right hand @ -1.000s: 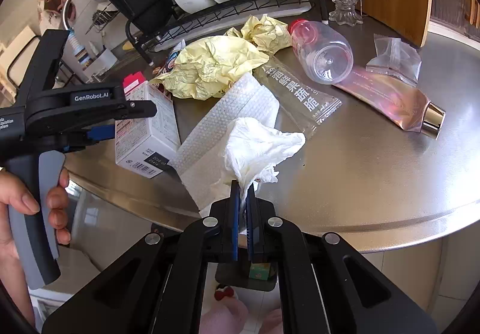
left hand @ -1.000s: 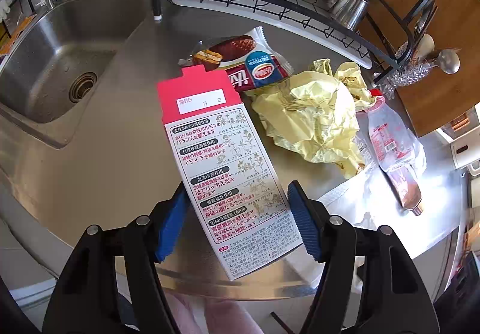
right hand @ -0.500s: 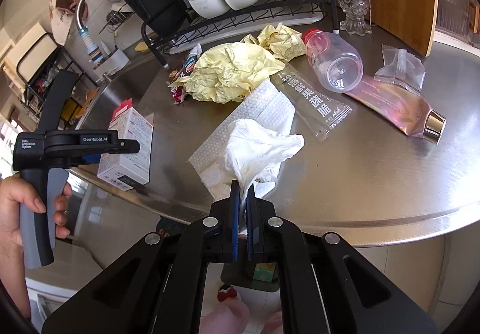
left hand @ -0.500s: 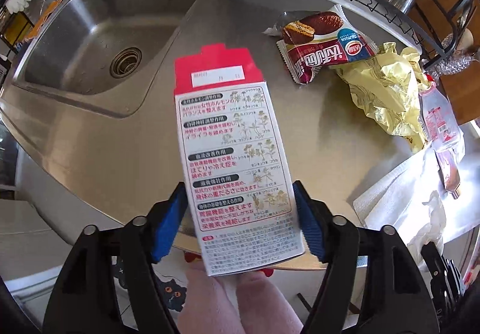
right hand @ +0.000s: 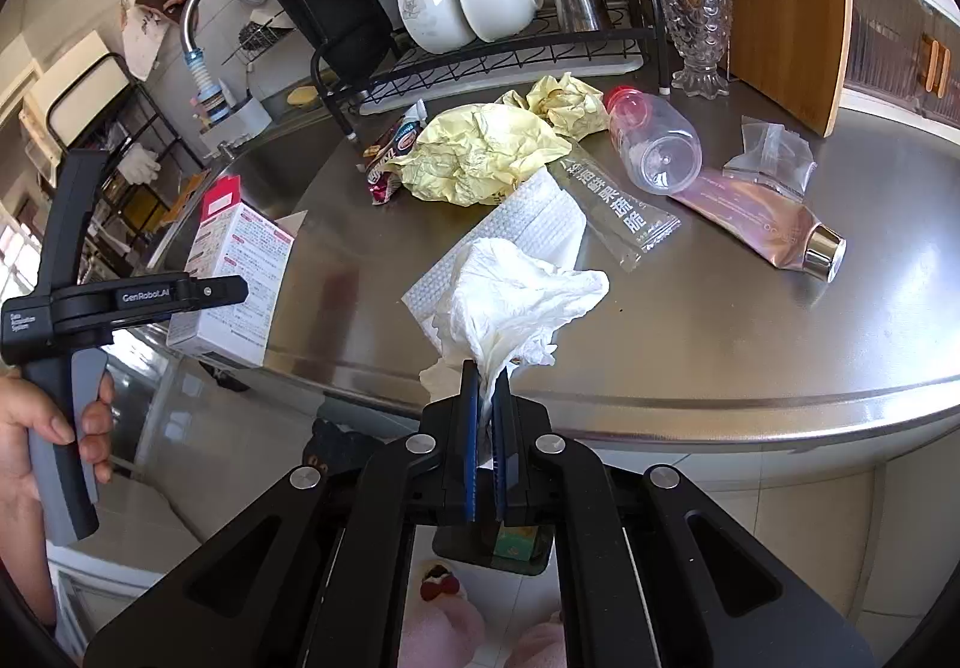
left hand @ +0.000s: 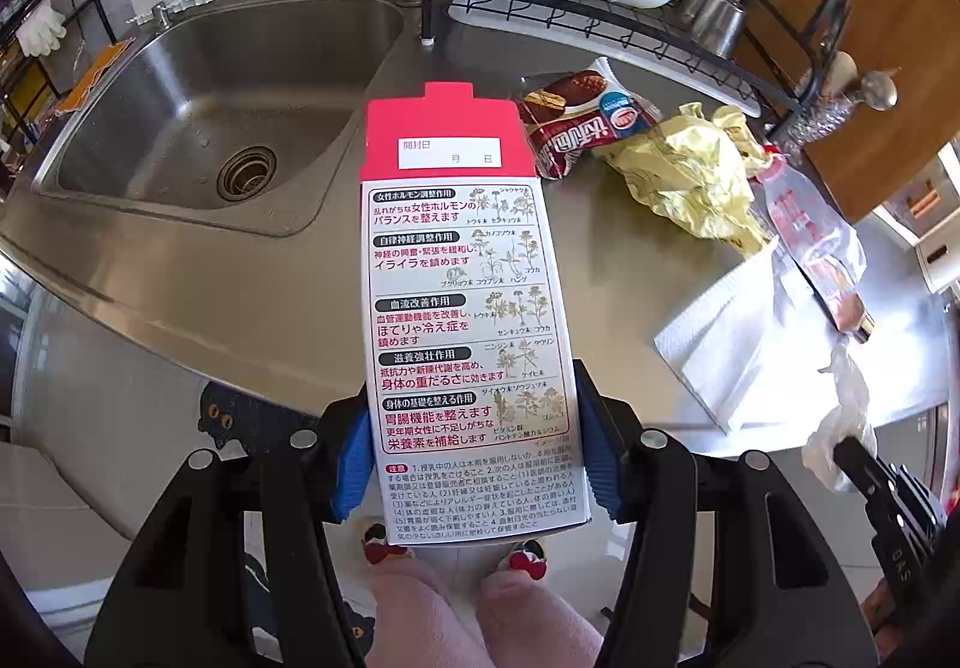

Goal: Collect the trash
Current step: 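Carry the medicine box and tissue down over the bin and release both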

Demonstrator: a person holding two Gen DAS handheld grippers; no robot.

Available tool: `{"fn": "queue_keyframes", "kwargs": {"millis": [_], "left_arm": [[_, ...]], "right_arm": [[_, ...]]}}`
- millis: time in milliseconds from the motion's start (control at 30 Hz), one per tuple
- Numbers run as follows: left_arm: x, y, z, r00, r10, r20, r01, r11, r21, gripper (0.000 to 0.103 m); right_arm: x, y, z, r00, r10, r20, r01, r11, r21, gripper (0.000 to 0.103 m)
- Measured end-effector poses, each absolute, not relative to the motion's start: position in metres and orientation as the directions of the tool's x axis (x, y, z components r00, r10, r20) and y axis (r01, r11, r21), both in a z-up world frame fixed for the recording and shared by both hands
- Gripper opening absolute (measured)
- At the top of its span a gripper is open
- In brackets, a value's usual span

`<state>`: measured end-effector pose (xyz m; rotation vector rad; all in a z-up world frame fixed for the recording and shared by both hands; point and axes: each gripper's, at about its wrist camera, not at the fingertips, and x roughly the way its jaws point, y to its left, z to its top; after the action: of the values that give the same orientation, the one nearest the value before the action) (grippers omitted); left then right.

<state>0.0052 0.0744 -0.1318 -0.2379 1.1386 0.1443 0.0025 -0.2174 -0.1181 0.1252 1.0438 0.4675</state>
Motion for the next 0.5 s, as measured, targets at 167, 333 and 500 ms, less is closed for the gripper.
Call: {"fn": "queue_keyframes", "kwargs": {"millis": [167,333,500], "left_arm": [[-0.036,0.064,-0.115,0.444,-0.026,-0.896,-0.159,0.981,-0.107,0.055],[-0.072,0.056,-0.108,0.462,-0.066,-0.885,-0.095,0.988,-0.123,0.055],[-0.102,0.050,-0.123,0.456,-0.080,-0.886,-0.035,0.994,-0.107,0.055]], "right_arm": [[-0.021,-0.215,-0.114,0.399,0.433,-0.809,-0.331,0.890,0.313,0.005],[-0.047,-0.210,-0.116,0.362,0.441,-0.821,-0.347,0.881,0.320,0.005],[-0.067,-0.204,-0.130,0.311,0.433,-0.846,-0.347,0.881,0.323,0.005]]}}
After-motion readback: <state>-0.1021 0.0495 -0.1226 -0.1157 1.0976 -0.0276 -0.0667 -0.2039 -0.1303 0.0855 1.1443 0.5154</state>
